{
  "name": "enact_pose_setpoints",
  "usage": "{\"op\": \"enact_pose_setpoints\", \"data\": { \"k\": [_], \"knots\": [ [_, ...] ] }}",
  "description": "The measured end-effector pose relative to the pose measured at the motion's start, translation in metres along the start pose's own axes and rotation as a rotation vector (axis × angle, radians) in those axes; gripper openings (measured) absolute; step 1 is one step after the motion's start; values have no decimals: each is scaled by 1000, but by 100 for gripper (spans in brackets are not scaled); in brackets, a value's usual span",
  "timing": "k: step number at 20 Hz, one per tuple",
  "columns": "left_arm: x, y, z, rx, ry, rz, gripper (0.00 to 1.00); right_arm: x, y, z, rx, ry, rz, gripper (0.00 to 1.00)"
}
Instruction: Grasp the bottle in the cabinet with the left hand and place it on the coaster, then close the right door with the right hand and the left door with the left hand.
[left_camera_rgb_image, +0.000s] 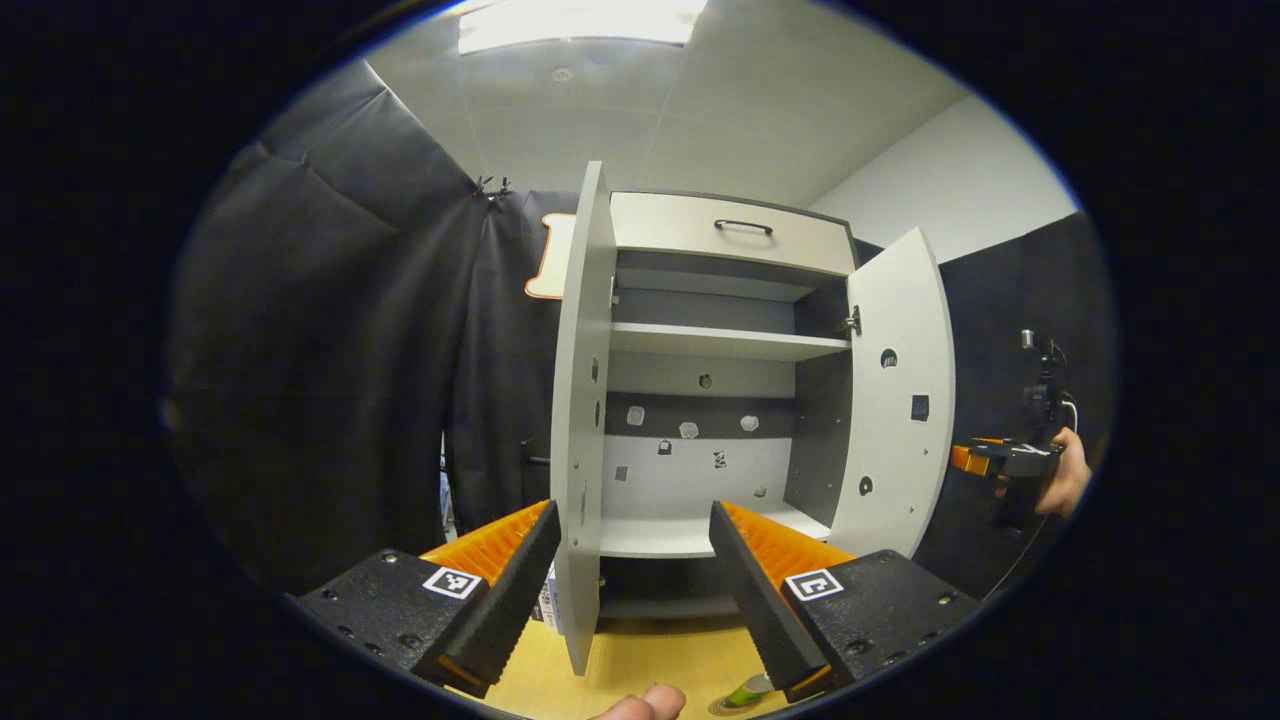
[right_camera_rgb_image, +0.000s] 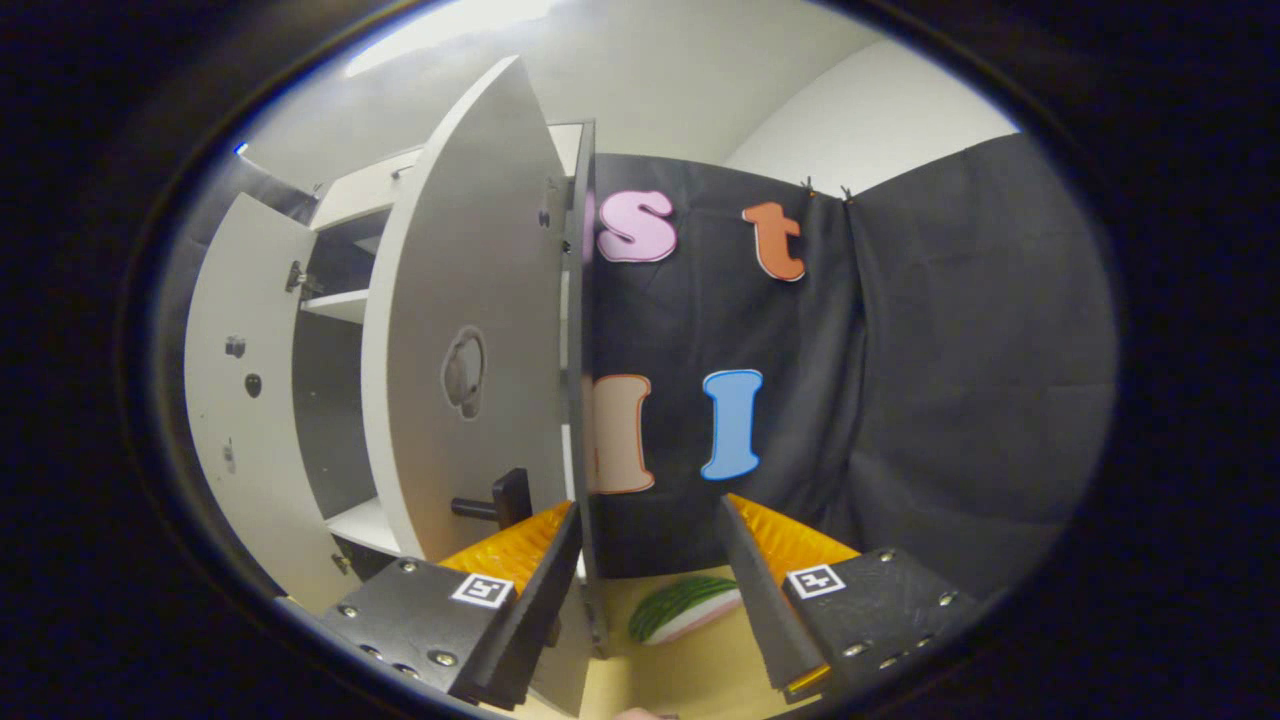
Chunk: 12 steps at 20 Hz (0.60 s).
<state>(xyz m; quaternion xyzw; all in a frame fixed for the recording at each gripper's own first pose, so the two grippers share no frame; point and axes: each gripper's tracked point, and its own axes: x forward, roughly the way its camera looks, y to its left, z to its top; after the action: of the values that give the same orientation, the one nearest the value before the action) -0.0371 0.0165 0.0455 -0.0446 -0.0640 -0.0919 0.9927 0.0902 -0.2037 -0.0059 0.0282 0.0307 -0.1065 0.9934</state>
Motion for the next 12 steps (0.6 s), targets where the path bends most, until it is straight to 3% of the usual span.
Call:
{"op": "enact_pose_setpoints", "data": {
  "k": [3, 8, 12],
  "knots": [
    [1, 0, -1, 12, 3, -3, 95, 2, 34, -1, -5, -7, 71, 84],
    [1, 9, -7, 37, 25, 18, 94, 17, 65, -10, 26, 1, 39, 85],
    [0, 30, -13, 41, 35, 50, 94, 22, 85, -7, 64, -28, 68, 85]
  ]
}}
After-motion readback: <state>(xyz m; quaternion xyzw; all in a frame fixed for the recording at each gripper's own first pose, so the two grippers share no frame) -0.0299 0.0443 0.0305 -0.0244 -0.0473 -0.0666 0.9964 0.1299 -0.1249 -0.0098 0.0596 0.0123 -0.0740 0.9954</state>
